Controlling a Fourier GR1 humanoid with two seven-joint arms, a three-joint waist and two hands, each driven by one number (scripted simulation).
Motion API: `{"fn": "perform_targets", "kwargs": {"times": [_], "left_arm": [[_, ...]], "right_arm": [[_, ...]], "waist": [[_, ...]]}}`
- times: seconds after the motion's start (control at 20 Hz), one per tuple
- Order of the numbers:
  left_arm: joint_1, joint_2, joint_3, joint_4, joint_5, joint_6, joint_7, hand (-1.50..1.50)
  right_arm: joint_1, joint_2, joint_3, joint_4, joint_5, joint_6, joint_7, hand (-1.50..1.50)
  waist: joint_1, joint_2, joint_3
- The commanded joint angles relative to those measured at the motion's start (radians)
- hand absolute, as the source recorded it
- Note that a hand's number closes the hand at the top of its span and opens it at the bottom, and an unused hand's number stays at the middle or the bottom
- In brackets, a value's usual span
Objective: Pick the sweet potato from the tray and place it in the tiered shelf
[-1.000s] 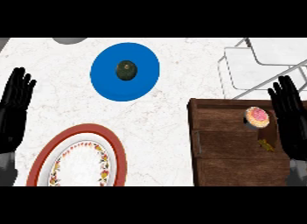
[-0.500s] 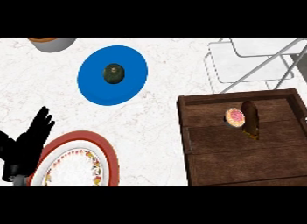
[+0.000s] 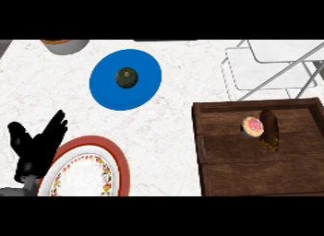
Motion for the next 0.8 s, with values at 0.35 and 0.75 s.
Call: {"fn": "perform_targets", "kwargs": {"times": [0.35,0.75], "left_arm": [[-0.004,-0.037,-0.022,0.027,-0.032,-0.028,0.004,0.00],[-0.087,-0.032,0.007,0.079,-0.019,-0.067,0.071,0.00]], "right_arm": [[-0.066,-0.200,0.052,-0.346,-0.040,0.144,0.557,-1.50],[-0.384,-0.233,0.280,-0.271,0.153,0.045,0.956,-1.50]], "waist": [[0.039,0.008,-0.004],[0.061,0.014,-0.003]]}}
